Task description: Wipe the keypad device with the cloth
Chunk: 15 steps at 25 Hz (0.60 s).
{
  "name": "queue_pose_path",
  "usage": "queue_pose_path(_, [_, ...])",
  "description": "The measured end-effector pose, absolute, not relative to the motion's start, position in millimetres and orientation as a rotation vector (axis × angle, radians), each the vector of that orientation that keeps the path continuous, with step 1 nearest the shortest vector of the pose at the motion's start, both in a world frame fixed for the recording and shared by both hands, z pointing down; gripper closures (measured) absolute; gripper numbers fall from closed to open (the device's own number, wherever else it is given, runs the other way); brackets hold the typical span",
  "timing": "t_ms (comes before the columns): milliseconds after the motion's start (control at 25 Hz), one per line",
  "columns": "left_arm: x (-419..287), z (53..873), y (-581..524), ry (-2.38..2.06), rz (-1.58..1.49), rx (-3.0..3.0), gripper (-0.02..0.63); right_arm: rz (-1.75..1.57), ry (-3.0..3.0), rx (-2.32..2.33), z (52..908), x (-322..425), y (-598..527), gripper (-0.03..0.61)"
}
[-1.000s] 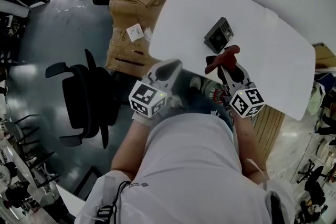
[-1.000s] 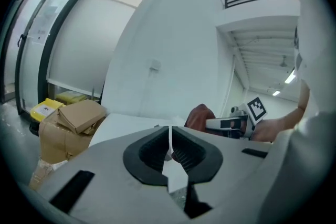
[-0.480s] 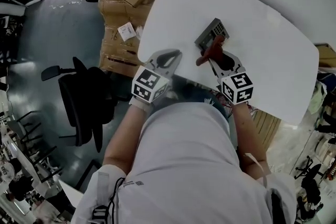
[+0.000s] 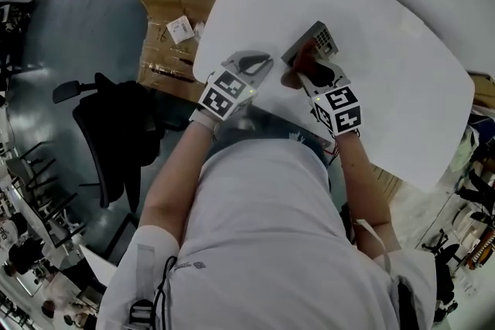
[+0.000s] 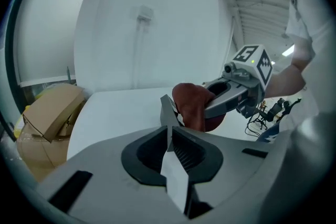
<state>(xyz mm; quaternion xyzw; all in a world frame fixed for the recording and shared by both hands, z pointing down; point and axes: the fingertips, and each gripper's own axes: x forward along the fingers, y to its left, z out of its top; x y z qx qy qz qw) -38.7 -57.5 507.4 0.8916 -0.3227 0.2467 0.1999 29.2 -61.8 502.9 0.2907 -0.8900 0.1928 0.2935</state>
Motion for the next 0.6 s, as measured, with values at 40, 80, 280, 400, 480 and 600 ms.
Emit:
queue_pose_path(40, [-37, 512, -60, -0.886, 0.706, 2.493, 0.601, 0.514, -2.363, 0.765, 507, 28, -64, 0.48])
queue_pose_path(80, [-35, 517, -62, -0.869, 0.718, 2.494, 0.601, 0.518, -2.356, 0.756, 510, 27, -66, 0.48])
queue_pose_path(280, [-22, 534, -63, -0.771, 0.753, 2.504, 0.581, 0.56, -2.332, 0.732, 523, 27, -67, 0.48])
queue_pose_path(400, [-13, 537, -61, -0.696, 0.784, 2.515, 0.51, 0.59, -2.328, 0.731, 526, 28, -67, 0.48])
queue_pose_path(480, [-8, 540, -59, -0.655, 0.822, 2.534, 0.5, 0.604, -2.33, 0.73, 527, 27, -67, 0.48])
queue_pose_path(600, [-5, 550, -56, -0.604, 0.909, 2.558, 0.494, 0.614, -2.329, 0.719, 532, 23, -67, 0.48])
